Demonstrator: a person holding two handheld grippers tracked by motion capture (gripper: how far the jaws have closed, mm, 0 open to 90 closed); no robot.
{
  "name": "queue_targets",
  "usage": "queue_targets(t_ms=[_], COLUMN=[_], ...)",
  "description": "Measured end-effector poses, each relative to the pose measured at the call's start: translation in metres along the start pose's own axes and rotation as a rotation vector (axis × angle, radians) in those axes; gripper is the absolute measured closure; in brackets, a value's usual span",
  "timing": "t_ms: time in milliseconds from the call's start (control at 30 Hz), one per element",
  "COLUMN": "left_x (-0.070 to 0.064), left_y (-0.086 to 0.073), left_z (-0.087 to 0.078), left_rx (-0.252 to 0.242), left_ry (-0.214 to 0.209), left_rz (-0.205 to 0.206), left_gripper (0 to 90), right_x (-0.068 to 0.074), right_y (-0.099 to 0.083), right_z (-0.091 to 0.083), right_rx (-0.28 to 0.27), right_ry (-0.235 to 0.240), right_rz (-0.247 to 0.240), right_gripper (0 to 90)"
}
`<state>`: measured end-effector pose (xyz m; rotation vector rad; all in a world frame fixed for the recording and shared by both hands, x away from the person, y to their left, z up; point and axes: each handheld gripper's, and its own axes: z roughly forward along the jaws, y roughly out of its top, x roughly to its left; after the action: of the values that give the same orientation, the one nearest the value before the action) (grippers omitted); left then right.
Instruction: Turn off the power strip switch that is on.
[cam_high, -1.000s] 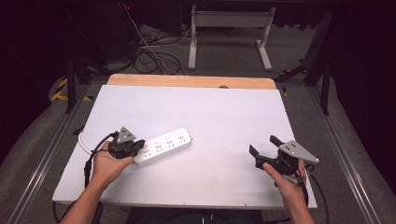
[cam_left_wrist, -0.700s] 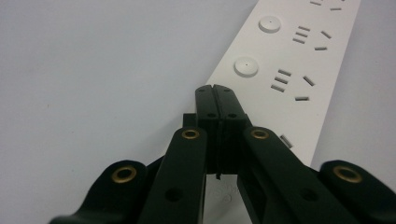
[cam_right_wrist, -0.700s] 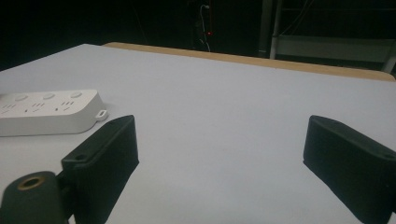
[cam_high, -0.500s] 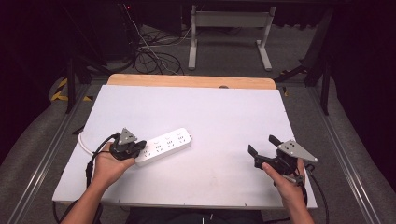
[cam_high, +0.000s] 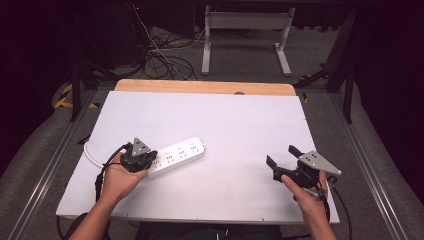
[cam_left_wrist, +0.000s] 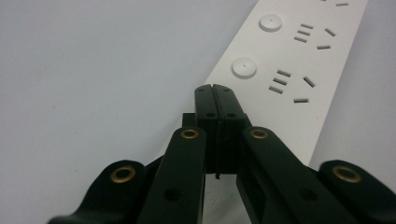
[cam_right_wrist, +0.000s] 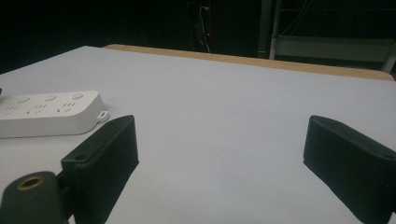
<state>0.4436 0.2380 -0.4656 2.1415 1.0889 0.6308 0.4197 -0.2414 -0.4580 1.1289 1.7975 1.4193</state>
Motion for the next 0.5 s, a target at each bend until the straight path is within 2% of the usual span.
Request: queue_targets(t_ms=[167,300,367,500], left_x=[0.0023,0.0016,0.0019,0.0034], left_y=[-0.0006,-0.0004,-0.0008,-0.0010], left_z=[-0.0002,-0.0006,-0.0011,-0.0012], left_rx=[-0.003,0.003,0.004,0.004], left_ry=[-0.013,-0.008,-0.012,-0.023], left_rz=[-0.022,-0.011,-0.027,-0.029], left_gripper=[90.0,90.0,90.0,90.0], right_x=[0.0005,0.0008,0.0008,0.0007], right_y=[-0.0001,0.0001,0.0000,0.0001], right_z=[0.0008,0.0008,0.0006,0.0002], right_rx=[0.001,0.001,0.000,-0.001], right_ry=[0.005,0.003,0.003,0.003], right_rz=[-0.005,-0.003,-0.002,-0.001], right_gripper=[10.5,10.6,10.6,10.5])
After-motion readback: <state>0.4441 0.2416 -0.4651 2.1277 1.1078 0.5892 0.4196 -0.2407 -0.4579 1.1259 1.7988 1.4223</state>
